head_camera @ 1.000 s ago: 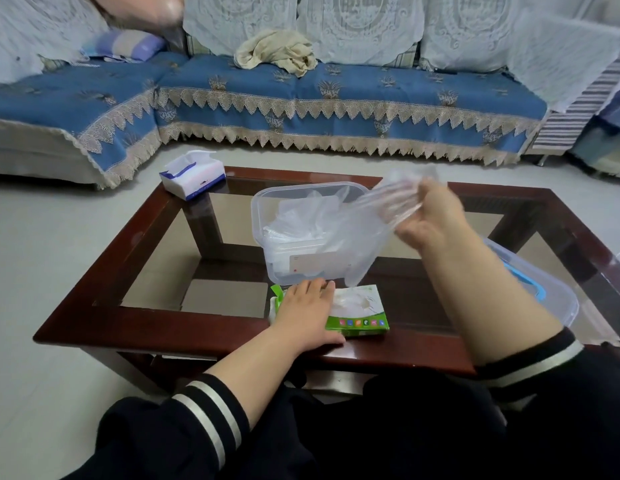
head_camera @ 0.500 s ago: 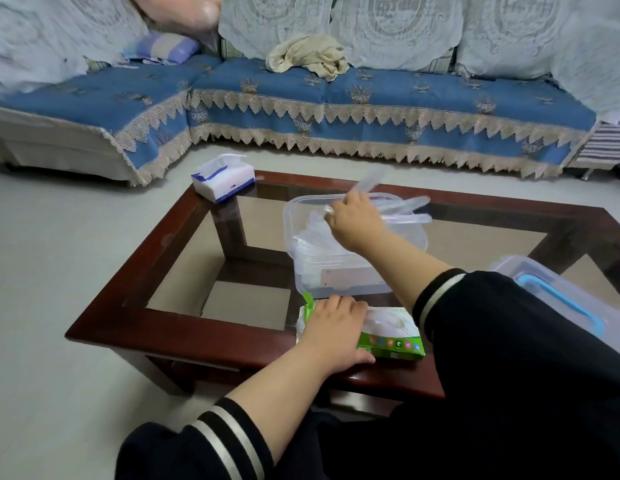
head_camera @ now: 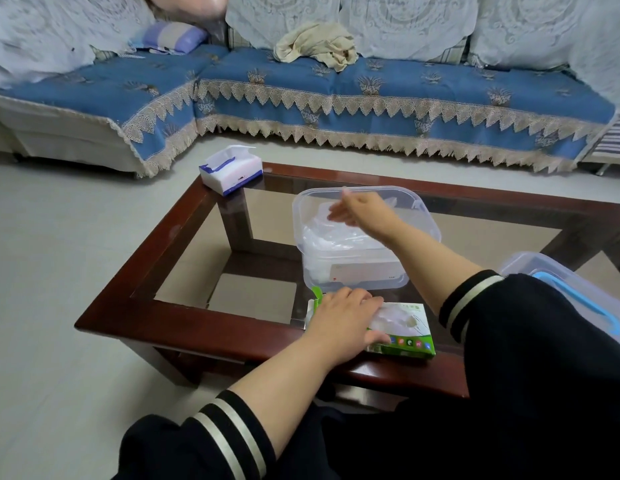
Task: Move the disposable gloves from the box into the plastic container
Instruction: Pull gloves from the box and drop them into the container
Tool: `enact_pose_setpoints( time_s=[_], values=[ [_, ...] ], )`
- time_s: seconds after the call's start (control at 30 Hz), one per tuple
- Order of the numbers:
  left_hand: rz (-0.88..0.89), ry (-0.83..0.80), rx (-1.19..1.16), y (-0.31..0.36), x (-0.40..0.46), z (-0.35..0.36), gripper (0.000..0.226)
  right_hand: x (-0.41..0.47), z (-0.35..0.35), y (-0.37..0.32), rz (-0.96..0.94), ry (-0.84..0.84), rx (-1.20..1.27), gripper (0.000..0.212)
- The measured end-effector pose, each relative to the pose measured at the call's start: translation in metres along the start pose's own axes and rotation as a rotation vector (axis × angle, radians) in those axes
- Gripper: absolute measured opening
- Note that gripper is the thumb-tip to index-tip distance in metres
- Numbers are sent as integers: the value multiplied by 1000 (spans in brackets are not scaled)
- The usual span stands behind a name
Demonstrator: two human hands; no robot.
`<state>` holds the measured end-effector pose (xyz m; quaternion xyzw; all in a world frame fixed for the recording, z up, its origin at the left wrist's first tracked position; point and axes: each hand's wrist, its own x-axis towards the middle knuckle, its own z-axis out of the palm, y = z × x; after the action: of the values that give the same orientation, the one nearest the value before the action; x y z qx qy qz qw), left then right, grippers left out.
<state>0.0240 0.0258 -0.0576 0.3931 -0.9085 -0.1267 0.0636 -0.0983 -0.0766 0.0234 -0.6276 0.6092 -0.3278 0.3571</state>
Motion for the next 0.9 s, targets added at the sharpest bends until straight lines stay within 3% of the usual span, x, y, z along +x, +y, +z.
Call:
enact_pose_setpoints(
  time_s=[0.13, 0.23, 0.3, 0.43, 0.53, 0.63, 0.77, 0.9],
  values=[
    [0, 76, -19, -2, 2, -2, 39, -36, -19, -8, -218, 425, 304, 31],
    [-13, 112, -98, -3, 3, -3, 35, -78, -24, -3, -408, 575, 252, 31],
    [-55, 135, -225, -4, 5, -3, 28, -107, -21, 14, -377, 512, 107, 37],
    [-180, 142, -400, -13, 8, -2, 20, -141, -11, 66, -4, 79, -344, 19],
    [-201, 140, -429, -12, 10, 0, 19, -153, -7, 96, 115, -119, -428, 62],
    [-193, 142, -391, -5, 13, 2, 17, -154, -3, 101, 137, -62, -294, 54],
    [-127, 162, -331, 1, 15, 1, 10, -145, 5, 97, 148, 21, -297, 32],
    [-77, 276, -366, 2, 17, 2, 9, -141, 10, 96, 190, 41, -236, 52]
  ],
)
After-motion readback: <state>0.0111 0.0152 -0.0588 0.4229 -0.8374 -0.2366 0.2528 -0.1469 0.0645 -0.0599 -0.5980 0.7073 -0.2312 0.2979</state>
